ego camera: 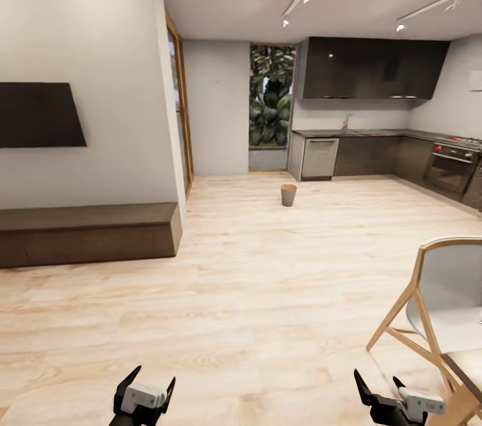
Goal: Put the three can of soda from the living room inside the tash can in the kitchen.
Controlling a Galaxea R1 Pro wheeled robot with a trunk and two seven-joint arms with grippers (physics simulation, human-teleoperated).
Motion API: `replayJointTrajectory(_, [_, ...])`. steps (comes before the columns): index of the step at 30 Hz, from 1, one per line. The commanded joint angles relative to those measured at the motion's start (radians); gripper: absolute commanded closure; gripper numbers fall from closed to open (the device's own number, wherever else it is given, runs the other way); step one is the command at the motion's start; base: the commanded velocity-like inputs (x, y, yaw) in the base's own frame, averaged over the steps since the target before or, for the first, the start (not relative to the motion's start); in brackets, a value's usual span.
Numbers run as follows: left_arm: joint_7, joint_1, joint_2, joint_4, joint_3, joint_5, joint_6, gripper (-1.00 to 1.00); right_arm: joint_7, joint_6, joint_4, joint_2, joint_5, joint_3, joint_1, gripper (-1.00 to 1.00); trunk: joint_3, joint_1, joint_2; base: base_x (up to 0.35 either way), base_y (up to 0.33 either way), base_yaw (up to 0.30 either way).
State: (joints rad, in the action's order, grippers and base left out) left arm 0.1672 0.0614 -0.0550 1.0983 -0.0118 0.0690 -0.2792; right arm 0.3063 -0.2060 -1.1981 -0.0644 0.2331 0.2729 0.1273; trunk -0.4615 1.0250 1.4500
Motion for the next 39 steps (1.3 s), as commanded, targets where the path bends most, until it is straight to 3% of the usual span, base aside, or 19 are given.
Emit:
replayJointTrajectory(1, [0.000, 0.000, 0.000, 0.000, 0.000, 0.000, 0.000, -1.00, 0.000, 0.000, 0.000, 0.000, 0.000, 0.000, 0.000, -1.00, 0.000, 0.000, 0.000, 0.324, 0.000, -0.134])
replayJointTrajectory(20, [0.000, 0.000, 0.001, 0.000, 0.000, 0.001, 0.000, -1.00, 0.003, -0.001, 0.001, 0.000, 0.000, 0.000, 0.000, -1.00, 0.001, 0.000, 0.000, 0.323, -0.008, -0.024])
replayJointTrajectory(39, [0.000, 0.000, 0.002, 0.000, 0.000, 0.001, 0.001, -1.00, 0.004, -0.001, 0.003, 0.000, 0.000, -0.001, 0.000, -1.00, 0.010, 0.000, 0.000, 0.294, -0.130, -0.071])
